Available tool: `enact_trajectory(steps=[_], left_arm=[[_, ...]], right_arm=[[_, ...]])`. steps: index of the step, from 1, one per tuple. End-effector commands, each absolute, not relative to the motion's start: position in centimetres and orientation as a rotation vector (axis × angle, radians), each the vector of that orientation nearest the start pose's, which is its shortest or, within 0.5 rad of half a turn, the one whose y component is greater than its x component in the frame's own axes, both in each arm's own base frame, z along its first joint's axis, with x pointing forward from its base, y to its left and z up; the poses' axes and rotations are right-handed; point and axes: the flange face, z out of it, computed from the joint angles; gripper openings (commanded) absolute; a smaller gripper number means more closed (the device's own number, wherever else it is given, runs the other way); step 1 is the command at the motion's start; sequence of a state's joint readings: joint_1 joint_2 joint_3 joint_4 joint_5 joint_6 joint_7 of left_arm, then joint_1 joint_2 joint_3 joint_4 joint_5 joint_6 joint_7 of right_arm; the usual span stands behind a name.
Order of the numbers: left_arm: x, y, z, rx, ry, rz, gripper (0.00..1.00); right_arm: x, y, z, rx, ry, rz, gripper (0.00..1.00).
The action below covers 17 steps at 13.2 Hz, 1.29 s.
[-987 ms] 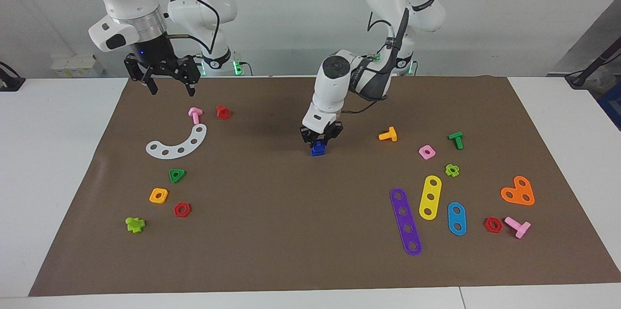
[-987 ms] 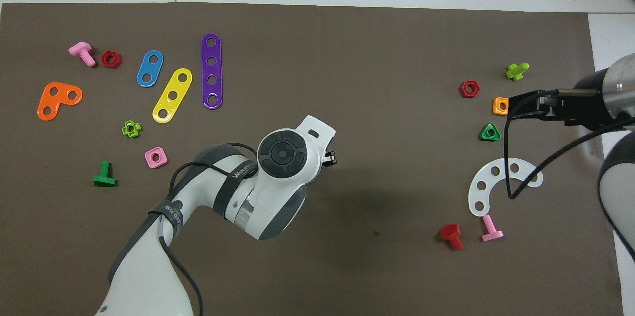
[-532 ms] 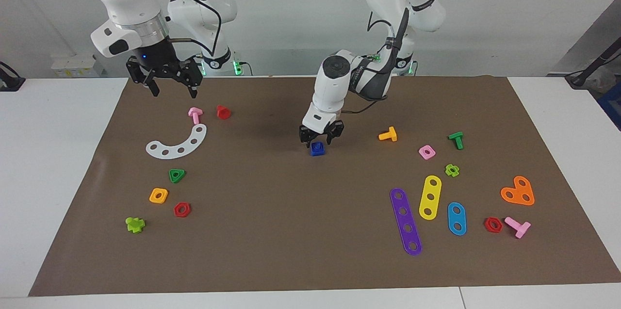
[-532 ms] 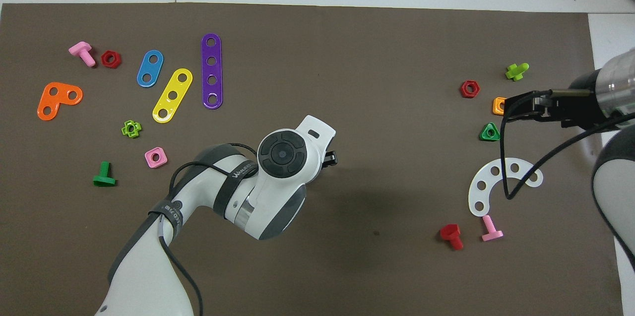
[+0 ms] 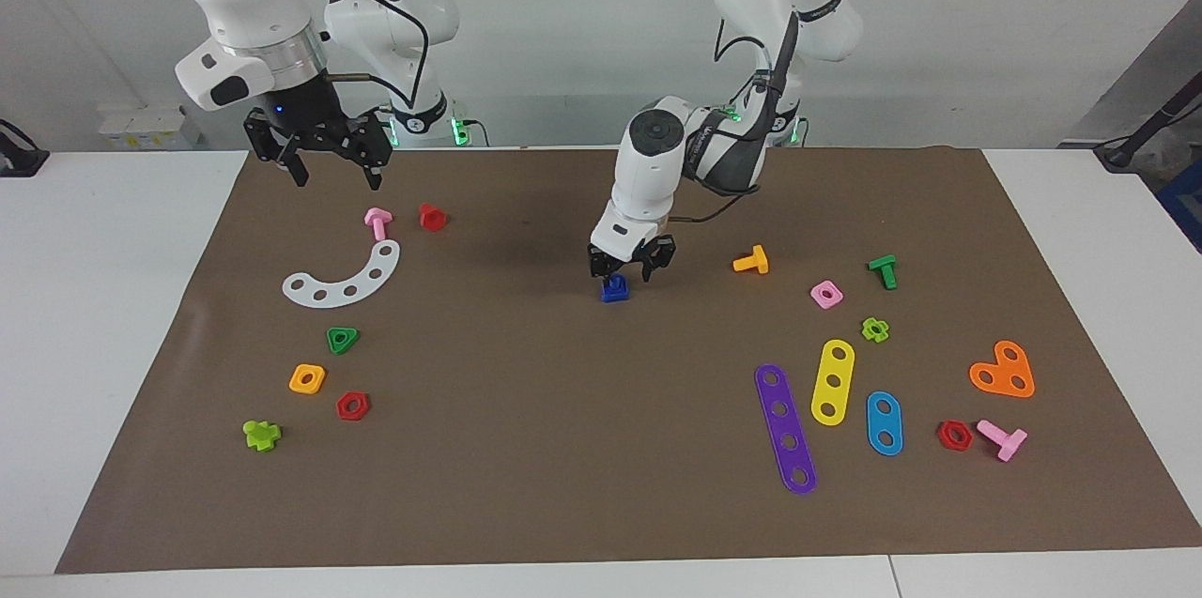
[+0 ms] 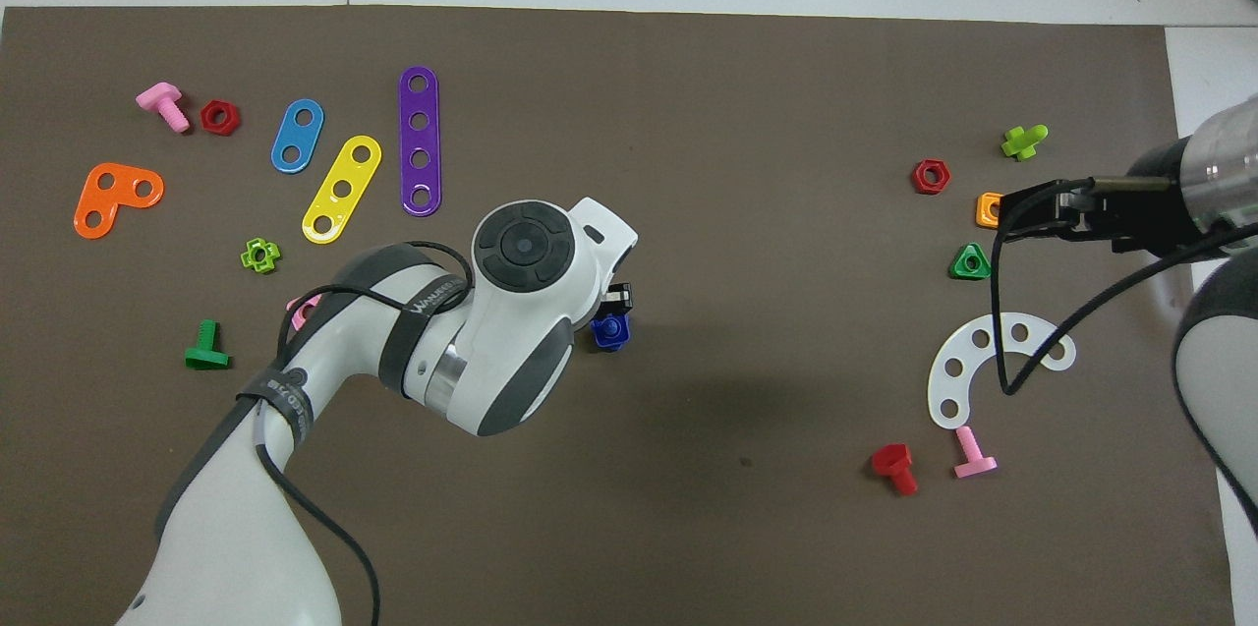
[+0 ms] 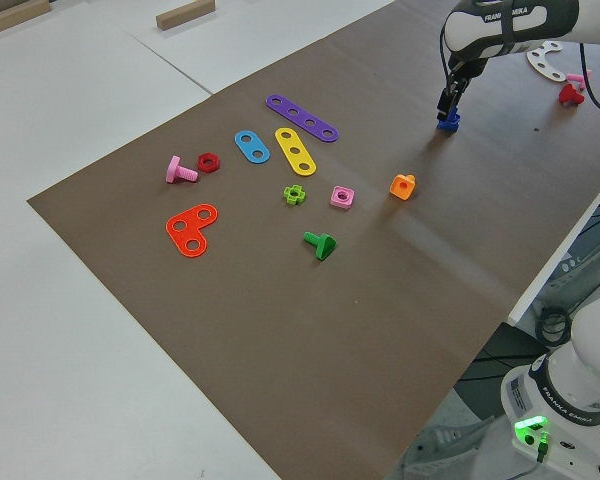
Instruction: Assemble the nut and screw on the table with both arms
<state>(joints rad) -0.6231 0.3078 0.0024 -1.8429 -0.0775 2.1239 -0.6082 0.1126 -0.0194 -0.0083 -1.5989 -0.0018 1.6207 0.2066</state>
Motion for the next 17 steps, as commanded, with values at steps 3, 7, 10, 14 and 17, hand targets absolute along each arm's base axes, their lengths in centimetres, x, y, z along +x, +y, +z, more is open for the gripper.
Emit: enact_trajectory(steps=[3,7,10,14,17], left_arm=[[51.2,-30.5,40.9,-3.139,0.093,0.194,0.62],[50.6,-23.8,44.2,-3.119,0.190,0.312,0.57],[50.2,-17.3,47.3,-3.131,0.199,0.353,0.47],[48.6,-11.3,51.6,-3.163,0.035,0.231,0.48],[50.1,-7.5,57.3,-3.165,-0.067,0.096,0.74]], right_arm=[[54.7,6.3,63.1,-3.110,0.101,-0.049,1.00],[54.2,5.4,63.0,-3.133,0.108,-0.052,1.00],[54.0,4.7,63.0,-3.152,-0.007,-0.050,0.95],[54.0,3.2,62.7,-3.177,0.003,-0.043,0.94],[53.8,3.2,62.7,-3.184,0.011,-0.037,0.95]])
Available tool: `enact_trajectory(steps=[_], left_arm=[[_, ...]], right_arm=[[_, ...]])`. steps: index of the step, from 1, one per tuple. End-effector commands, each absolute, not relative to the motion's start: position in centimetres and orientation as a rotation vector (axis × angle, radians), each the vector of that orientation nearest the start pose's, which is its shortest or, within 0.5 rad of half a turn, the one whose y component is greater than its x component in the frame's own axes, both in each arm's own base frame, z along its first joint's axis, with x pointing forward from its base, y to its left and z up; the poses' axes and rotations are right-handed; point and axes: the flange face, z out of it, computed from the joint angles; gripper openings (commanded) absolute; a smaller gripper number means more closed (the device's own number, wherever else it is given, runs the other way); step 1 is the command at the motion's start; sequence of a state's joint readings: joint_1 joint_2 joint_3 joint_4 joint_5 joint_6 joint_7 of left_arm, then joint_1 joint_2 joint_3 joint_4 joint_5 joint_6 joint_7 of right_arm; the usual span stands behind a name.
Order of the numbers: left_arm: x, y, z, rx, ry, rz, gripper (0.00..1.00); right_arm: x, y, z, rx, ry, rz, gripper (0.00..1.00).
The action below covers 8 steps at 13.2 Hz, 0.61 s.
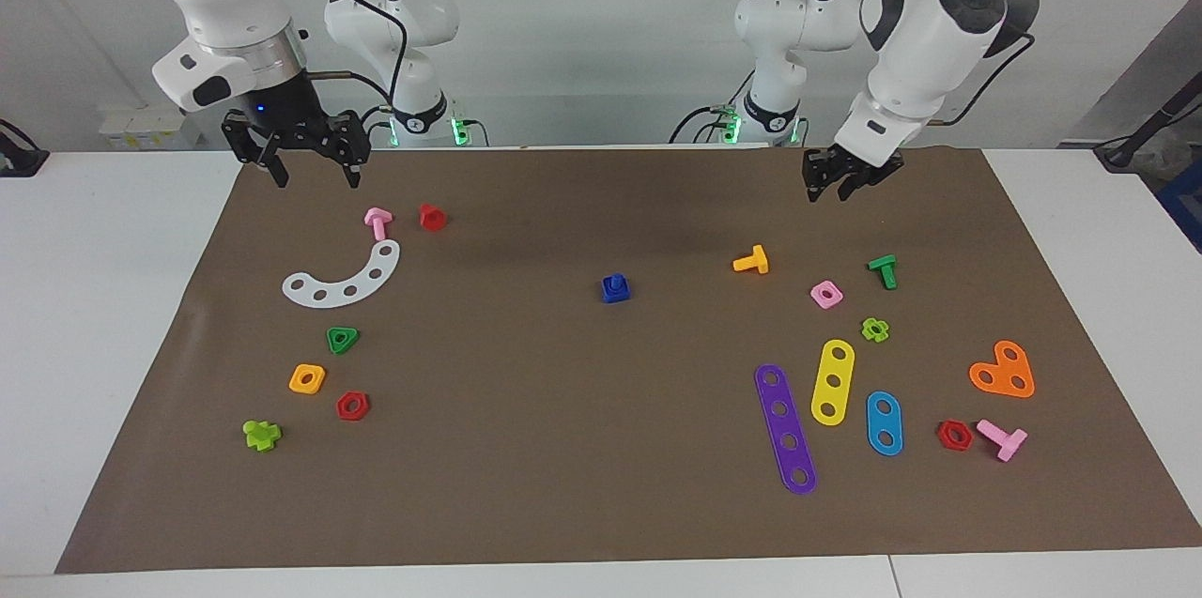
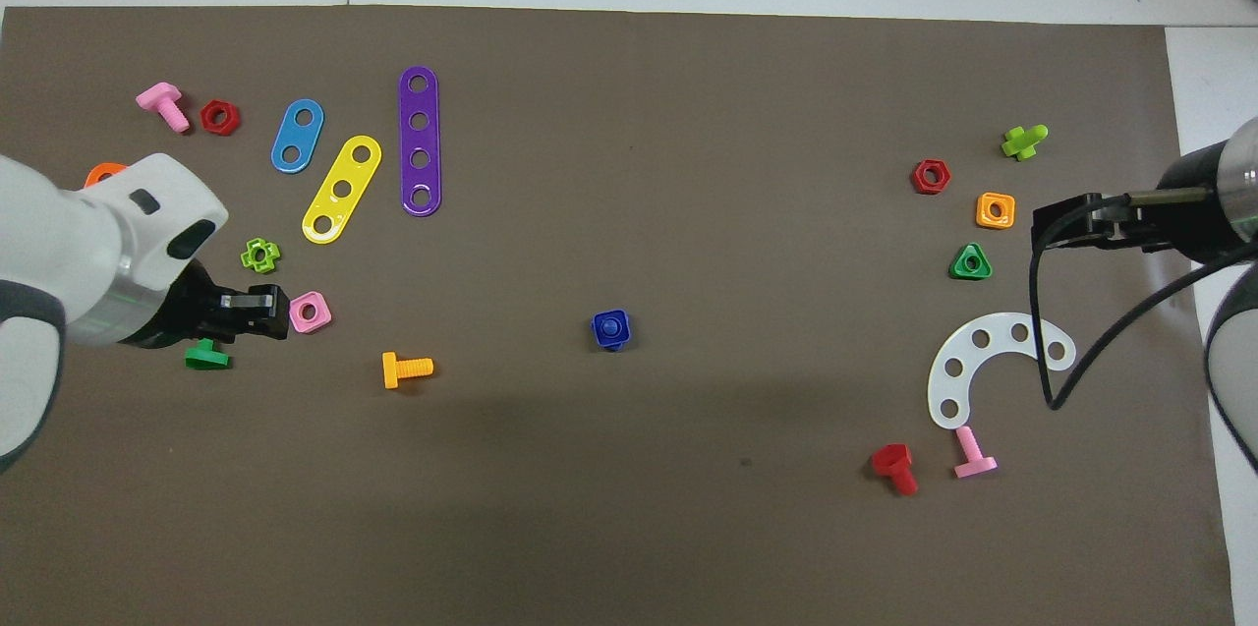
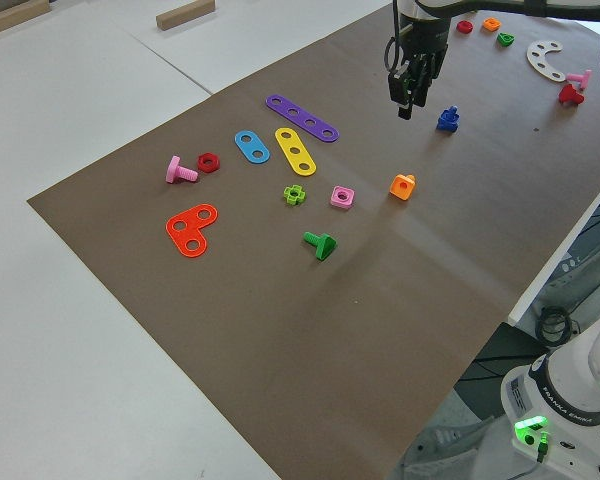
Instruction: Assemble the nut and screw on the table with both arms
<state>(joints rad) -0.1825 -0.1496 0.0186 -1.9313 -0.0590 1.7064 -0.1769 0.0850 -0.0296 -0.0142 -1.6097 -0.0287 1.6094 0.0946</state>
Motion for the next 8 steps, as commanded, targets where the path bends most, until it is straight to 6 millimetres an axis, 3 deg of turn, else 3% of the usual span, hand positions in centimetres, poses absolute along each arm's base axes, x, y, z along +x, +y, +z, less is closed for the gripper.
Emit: enact_trajectory(steps=[1,2,5,8], left_arm=[[50.6,-6.7,58.7,-3.138,-0.072,0.070,0.90],[51.1,-6.3,59.3,-3.097,-0.062,0.052,0.99],[52.4,-6.3,62.2,-3.089,-0.053,-0.002,0.99],[52.7,-6.6,62.6,-3.092,-0.046,-0.019,0.99]], right_arm=[[53.9,3.2,62.7,-3.182,0.023,-0.039,0.96],[53.9,3.3,62.8,-3.174,0.026,-0.048,0.97],[54.0,3.3,62.8,-3.166,0.033,-0.052,0.98],[54.1,3.2,62.9,-3.166,0.026,-0.059,1.00]])
